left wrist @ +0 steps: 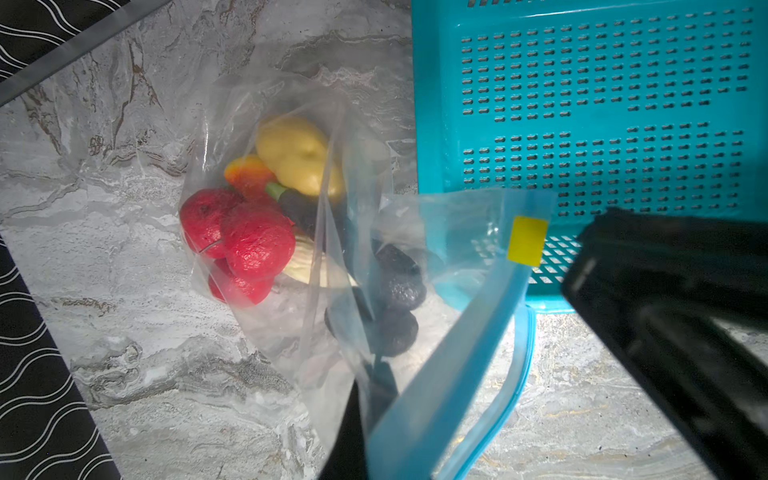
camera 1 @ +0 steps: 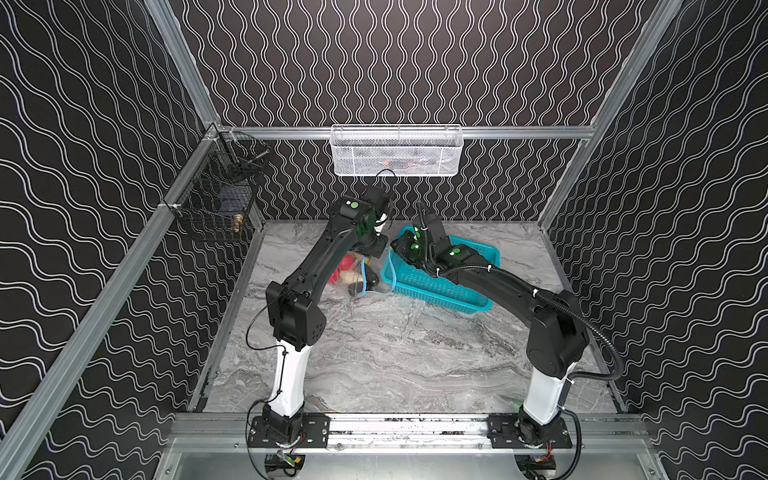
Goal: Place the food in the zip-top bag and seal the zipper
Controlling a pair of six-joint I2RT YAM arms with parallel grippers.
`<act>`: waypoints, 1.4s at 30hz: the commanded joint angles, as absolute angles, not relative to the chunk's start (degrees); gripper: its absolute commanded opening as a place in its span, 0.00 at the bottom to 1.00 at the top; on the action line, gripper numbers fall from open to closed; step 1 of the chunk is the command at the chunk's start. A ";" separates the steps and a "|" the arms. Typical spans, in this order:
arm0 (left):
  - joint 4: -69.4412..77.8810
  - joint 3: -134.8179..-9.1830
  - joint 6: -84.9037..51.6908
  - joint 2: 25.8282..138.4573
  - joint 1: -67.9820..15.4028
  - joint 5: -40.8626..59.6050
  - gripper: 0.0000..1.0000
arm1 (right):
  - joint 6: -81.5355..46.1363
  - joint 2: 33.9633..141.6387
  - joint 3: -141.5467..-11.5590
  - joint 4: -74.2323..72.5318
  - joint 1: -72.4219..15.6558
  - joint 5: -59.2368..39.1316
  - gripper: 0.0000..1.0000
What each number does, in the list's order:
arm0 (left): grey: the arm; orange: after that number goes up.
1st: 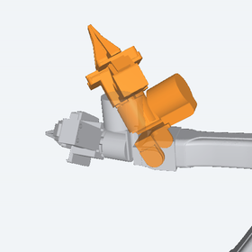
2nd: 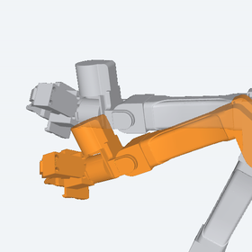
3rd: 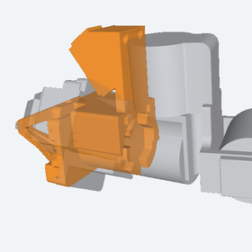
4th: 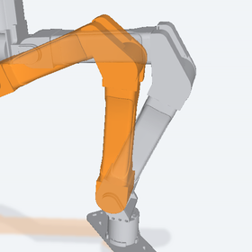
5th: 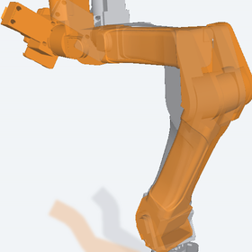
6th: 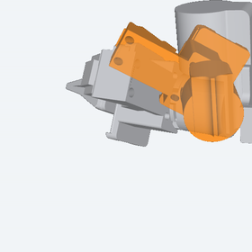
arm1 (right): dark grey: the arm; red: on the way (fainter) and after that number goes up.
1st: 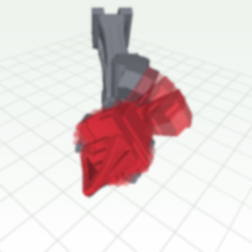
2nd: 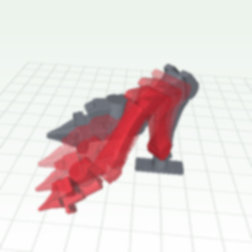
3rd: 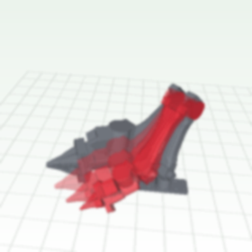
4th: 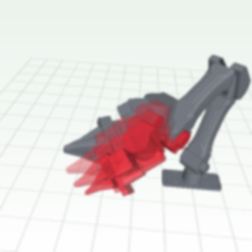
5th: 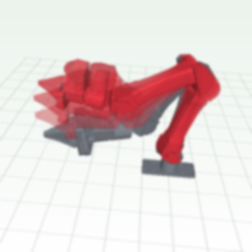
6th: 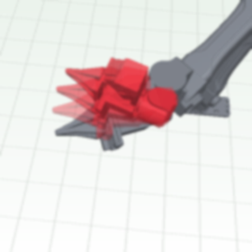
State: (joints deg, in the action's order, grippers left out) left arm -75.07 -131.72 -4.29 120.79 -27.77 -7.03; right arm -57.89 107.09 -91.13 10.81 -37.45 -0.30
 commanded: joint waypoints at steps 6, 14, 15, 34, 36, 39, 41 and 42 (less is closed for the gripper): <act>-74.83 -132.62 -4.41 121.70 -28.30 -6.88 0.00 | -59.92 108.11 -91.69 9.03 -37.02 -1.48 0.26; -75.05 -133.25 -4.30 122.17 -29.17 -7.73 0.00 | -61.58 110.09 -91.52 7.73 -36.39 -3.54 0.26; -75.01 -133.32 -4.31 122.14 -29.20 -7.82 0.00 | -61.69 110.29 -91.67 7.75 -36.22 -3.80 0.26; -75.19 -133.45 -4.35 122.46 -29.34 -8.00 0.00 | -64.05 110.54 -88.70 2.29 -35.51 -6.76 0.12; -75.23 -133.65 -4.33 122.53 -29.32 -8.00 0.00 | -64.29 110.78 -88.85 1.98 -35.51 -7.25 0.08; -75.94 -134.72 -3.94 123.03 -29.29 -6.76 0.00 | -64.01 111.08 -89.87 2.18 -35.51 -7.56 0.02; -76.78 -136.36 -3.46 123.24 -29.27 -6.55 0.00 | -63.57 111.32 -90.84 2.56 -35.51 -7.58 0.00; -77.07 -137.18 -3.34 123.18 -29.31 -6.93 0.00 | -63.22 111.48 -91.65 2.80 -35.49 -7.58 0.00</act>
State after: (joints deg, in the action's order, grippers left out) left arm -75.99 -135.59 -4.25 123.20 -29.32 -7.62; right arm -63.37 111.18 -90.11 3.84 -35.53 -6.96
